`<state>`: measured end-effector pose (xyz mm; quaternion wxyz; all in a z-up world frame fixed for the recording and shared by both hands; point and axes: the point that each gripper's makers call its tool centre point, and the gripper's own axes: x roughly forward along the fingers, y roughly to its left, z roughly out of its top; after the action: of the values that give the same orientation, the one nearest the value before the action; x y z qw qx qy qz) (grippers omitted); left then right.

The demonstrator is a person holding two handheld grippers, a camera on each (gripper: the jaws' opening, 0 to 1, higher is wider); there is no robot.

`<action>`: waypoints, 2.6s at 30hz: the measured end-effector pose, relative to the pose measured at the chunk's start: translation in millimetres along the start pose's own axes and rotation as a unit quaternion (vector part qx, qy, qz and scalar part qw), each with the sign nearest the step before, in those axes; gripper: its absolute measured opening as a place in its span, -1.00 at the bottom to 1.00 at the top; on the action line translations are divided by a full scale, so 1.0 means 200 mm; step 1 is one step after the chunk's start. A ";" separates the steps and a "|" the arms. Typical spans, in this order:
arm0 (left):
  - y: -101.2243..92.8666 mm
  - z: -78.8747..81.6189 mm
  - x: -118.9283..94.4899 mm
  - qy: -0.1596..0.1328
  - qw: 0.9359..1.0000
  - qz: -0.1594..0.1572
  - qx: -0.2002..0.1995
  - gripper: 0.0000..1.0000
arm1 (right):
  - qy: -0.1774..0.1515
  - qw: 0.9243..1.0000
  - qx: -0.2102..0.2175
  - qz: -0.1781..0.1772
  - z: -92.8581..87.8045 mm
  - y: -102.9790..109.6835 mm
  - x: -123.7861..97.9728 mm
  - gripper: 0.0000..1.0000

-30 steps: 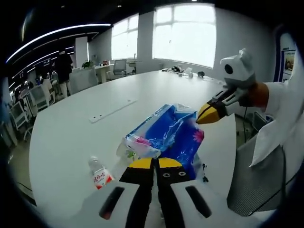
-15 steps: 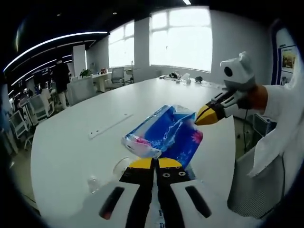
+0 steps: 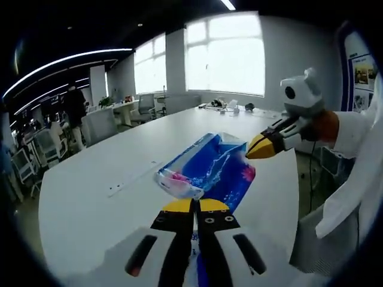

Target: Arrange the tabletop items into an orderly group along one side of the table until the central work area is clear of visible clutter.

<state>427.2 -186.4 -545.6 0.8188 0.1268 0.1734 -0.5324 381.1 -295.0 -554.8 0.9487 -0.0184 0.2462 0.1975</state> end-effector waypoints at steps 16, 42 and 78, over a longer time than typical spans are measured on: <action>-0.01 0.13 0.28 0.000 1.000 -0.013 0.009 -1.00 | -0.007 0.999 0.000 -0.033 0.04 -0.29 -0.04 -1.00; 0.01 -0.01 0.98 0.054 0.998 -0.039 0.003 -1.00 | 0.042 0.996 0.037 -0.072 -0.22 -0.87 0.17 -1.00; 0.09 -0.42 1.45 0.141 0.989 -0.046 -0.025 -1.00 | 0.096 0.988 0.093 -0.076 -0.66 -1.15 0.51 -1.00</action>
<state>539.1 -385.3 -742.9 0.7637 0.1720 0.3059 -0.5418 490.4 -486.7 -732.6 0.9307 0.0324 0.3510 0.0980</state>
